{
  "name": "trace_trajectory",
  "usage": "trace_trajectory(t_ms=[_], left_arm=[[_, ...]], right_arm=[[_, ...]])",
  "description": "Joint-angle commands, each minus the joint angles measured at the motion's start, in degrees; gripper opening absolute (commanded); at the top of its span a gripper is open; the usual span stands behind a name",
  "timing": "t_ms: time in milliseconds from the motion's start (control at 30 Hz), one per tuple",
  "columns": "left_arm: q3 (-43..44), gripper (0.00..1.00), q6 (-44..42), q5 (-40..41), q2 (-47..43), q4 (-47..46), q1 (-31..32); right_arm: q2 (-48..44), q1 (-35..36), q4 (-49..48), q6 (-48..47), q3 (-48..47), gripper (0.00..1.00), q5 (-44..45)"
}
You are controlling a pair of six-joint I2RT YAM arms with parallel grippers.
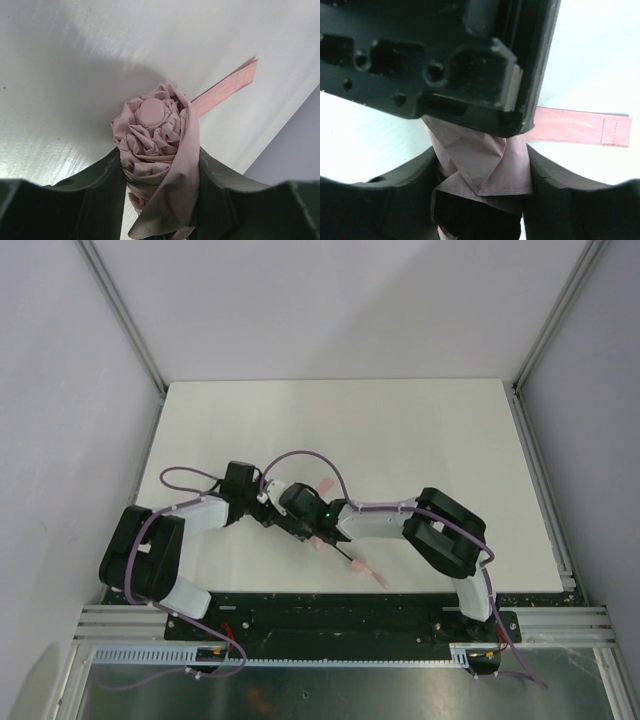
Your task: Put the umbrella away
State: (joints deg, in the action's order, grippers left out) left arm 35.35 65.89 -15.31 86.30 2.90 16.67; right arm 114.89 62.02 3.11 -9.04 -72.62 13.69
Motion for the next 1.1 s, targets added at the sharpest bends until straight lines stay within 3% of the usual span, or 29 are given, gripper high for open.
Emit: trace_trajectory(t_ms=[0,233,267,467,600,867,1067], left_arm=[[-0.13,0.00,-4.55,2.31,2.52,10.58,-0.44],[2.32,0.00,-7.32,1.46,3.31,10.73,-0.56],[2.60,0.04,-7.65,1.36,3.42,10.73,-0.61],[3.82,0.60,-9.56,3.23,1.43,10.76,-0.86],[4.23,0.80,-11.09,4.86,-1.36,10.78,-1.15],[3.83,0.85,-12.07,3.71,-0.37,10.31,-0.45],[1.97,0.79,-10.87,3.53,1.77,8.43,1.28]], right_arm=[[5.04,-4.08,4.61,0.59,0.48,0.49,-2.84],[7.29,-6.81,4.27,4.30,1.46,0.09,-16.37],[7.50,-7.26,4.22,4.82,1.49,0.04,-17.84],[7.62,-11.40,3.36,8.41,1.45,0.00,-29.72],[8.13,-14.51,2.87,11.68,1.45,0.00,-38.40],[11.69,-20.43,-4.67,22.46,1.43,0.00,-56.94],[14.96,-22.71,-12.39,30.71,1.43,0.00,-65.15]])
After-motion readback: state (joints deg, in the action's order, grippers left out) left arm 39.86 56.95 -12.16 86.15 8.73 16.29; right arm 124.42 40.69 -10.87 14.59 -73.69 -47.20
